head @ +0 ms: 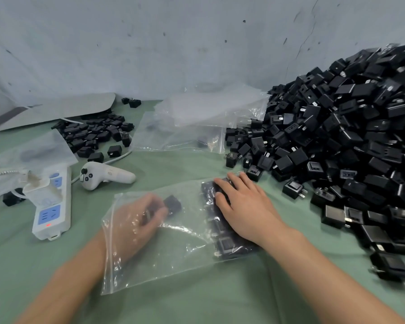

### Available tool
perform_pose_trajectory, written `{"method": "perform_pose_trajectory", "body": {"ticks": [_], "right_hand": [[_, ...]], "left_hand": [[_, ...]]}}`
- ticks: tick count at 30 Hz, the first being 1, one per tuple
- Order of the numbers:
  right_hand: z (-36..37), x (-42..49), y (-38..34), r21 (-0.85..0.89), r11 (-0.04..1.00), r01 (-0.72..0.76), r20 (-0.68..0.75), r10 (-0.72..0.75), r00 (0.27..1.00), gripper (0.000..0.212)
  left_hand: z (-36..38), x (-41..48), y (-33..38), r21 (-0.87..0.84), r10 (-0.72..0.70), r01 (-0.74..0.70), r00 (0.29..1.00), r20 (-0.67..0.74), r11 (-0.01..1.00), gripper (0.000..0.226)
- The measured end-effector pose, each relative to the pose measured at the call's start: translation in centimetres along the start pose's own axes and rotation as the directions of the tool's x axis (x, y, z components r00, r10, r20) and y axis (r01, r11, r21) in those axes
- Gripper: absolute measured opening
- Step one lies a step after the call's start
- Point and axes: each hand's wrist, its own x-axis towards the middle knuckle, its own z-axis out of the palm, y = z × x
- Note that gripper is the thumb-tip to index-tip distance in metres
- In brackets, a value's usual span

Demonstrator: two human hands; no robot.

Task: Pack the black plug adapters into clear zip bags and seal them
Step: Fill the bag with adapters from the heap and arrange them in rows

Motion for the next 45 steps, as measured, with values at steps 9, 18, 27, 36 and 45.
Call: {"method": "perform_pose_trajectory", "body": {"ticks": [9, 18, 27, 36, 45], "right_hand": [[-0.1, 0.0, -0.1, 0.014, 1.0, -0.005, 0.016, 0.005, 1.0, 0.051], [-0.1, 0.1, 0.0, 0.019, 1.0, -0.004, 0.012, 0.004, 1.0, 0.051], [-0.5, 0.0, -0.1, 0.214, 0.977, -0.023, -0.05, 0.035, 0.998, 0.05], [-3.7, 1.5, 5.9, -0.249, 0.932, -0.263, -0.338, 0.171, 0.925, 0.057], [-4.7, 0.1, 5.4, 0.033, 0.975, -0.219, -0.359, 0.216, 0.908, 0.052]], "left_hand": [[0.4, 1.2, 1.1, 0.242, 0.06, -0.077, 0.995, 0.076, 0.967, 0.017], [0.9, 1.8, 1.3, 0.189, 0.126, -0.16, 0.976, 0.178, 0.969, 0.029], [-0.5, 1.4, 1.5, 0.069, 0.028, -0.041, 0.984, 0.174, 0.997, 0.03], [-4.4, -5.7, -4.0, -0.2, -0.453, 0.443, 0.892, -0.005, 0.874, 0.031], [-7.3, -6.0, -5.3, -0.548, -0.697, 0.501, 0.678, -0.232, 0.67, 0.034]]}}
